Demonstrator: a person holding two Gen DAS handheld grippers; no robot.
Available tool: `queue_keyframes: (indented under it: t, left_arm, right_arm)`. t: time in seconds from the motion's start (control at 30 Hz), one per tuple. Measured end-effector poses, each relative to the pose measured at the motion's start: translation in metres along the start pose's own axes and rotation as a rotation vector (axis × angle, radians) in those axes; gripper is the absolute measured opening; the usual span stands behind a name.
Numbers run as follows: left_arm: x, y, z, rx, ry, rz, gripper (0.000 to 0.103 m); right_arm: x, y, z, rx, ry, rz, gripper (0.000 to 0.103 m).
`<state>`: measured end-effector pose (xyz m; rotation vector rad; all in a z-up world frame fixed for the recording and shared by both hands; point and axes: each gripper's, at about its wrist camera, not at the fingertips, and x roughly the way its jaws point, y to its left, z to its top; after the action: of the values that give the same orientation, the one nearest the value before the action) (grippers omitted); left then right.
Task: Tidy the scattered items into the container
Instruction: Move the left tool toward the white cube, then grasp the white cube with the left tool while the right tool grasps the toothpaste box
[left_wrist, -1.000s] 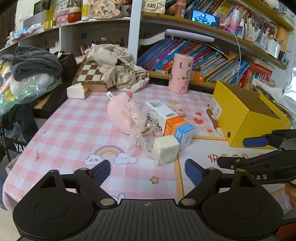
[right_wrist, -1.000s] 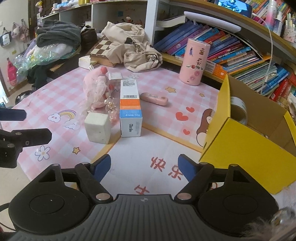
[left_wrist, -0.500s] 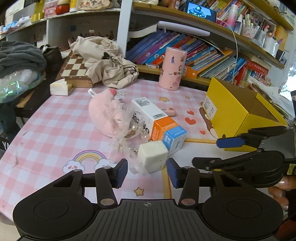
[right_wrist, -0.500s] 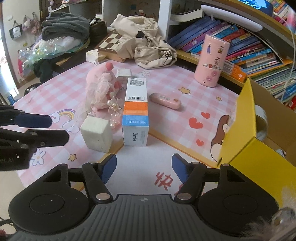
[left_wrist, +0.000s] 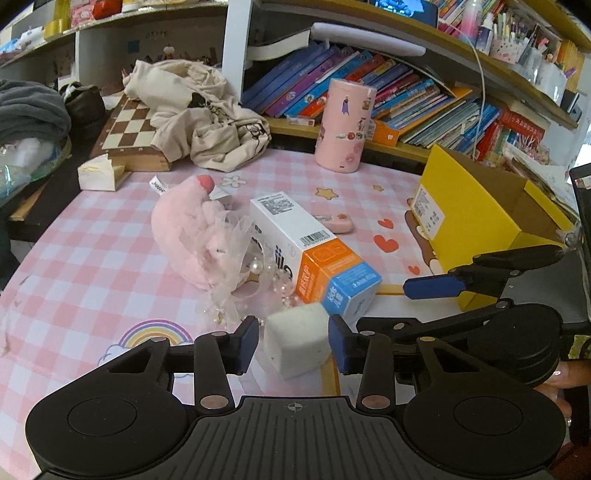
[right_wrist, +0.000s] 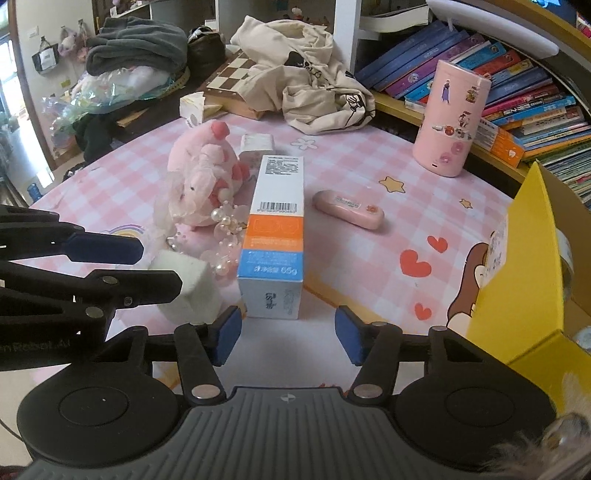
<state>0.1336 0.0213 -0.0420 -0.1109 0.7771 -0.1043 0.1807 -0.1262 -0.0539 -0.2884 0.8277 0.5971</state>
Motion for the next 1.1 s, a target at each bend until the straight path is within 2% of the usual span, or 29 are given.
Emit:
queue_keyframes:
  t: [0.27, 0.5, 0.63, 0.97, 1.07, 1.1]
  left_arm:
    - [0.011, 0.003, 0.004, -0.012, 0.025, -0.04, 0.044]
    - [0.015, 0.003, 0.005, -0.025, 0.048, -0.049, 0.061]
    - [0.016, 0.003, 0.004, -0.013, 0.058, -0.071, 0.063]
    - [0.029, 0.003, 0.0, -0.005, 0.081, -0.025, 0.062]
    - [0.033, 0.004, -0.003, -0.008, 0.09, -0.024, 0.058]
    - [0.034, 0.004, -0.004, -0.007, 0.09, -0.03, 0.053]
  right_arm:
    - [0.009, -0.01, 0.002, 0.009, 0.023, 0.009, 0.055]
    - [0.008, -0.017, -0.001, 0.019, 0.032, 0.0, 0.055]
    - [0.006, -0.018, -0.002, 0.022, 0.025, -0.003, 0.055]
    - [0.006, -0.019, -0.003, 0.039, 0.028, 0.0, 0.054]
    - [0.006, -0.018, -0.003, 0.041, 0.028, 0.007, 0.052]
    - [0.006, -0.018, -0.003, 0.041, 0.028, 0.009, 0.052]
